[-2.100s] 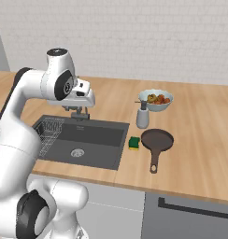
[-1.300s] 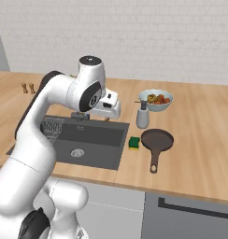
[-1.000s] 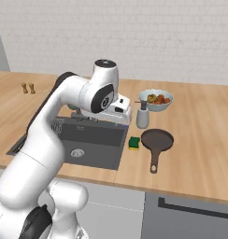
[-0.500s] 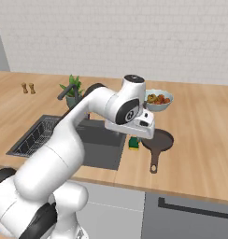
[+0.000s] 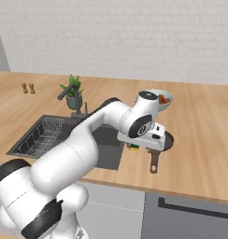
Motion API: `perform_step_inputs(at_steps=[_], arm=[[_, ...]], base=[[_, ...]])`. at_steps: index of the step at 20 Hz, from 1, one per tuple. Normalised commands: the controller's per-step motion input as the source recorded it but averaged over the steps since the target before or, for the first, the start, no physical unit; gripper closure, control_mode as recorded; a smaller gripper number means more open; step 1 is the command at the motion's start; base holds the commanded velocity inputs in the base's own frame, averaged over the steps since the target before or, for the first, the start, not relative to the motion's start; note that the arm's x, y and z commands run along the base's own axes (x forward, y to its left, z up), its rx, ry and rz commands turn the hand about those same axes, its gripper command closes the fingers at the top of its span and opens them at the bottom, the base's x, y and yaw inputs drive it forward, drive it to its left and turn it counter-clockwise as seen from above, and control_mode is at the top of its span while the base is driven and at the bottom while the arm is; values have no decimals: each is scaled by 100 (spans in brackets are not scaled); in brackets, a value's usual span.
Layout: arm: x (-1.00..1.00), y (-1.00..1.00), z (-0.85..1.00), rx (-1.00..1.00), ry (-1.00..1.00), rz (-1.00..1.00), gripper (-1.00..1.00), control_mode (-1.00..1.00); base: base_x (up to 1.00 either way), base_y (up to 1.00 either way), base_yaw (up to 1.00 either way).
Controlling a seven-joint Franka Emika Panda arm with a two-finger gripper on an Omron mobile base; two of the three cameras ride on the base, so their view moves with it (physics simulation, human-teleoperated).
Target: Pick the pan and sponge and place them into the sink. Then turn on the water.
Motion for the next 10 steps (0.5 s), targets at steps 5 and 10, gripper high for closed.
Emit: perform_step_inputs(at_steps=[5,10], arm=[[29,-26,-48,0,0,0,-100,-100],[37,-12,-42,0,1,0,-100,-100]], base=[[0,0,0],[0,0,0]])
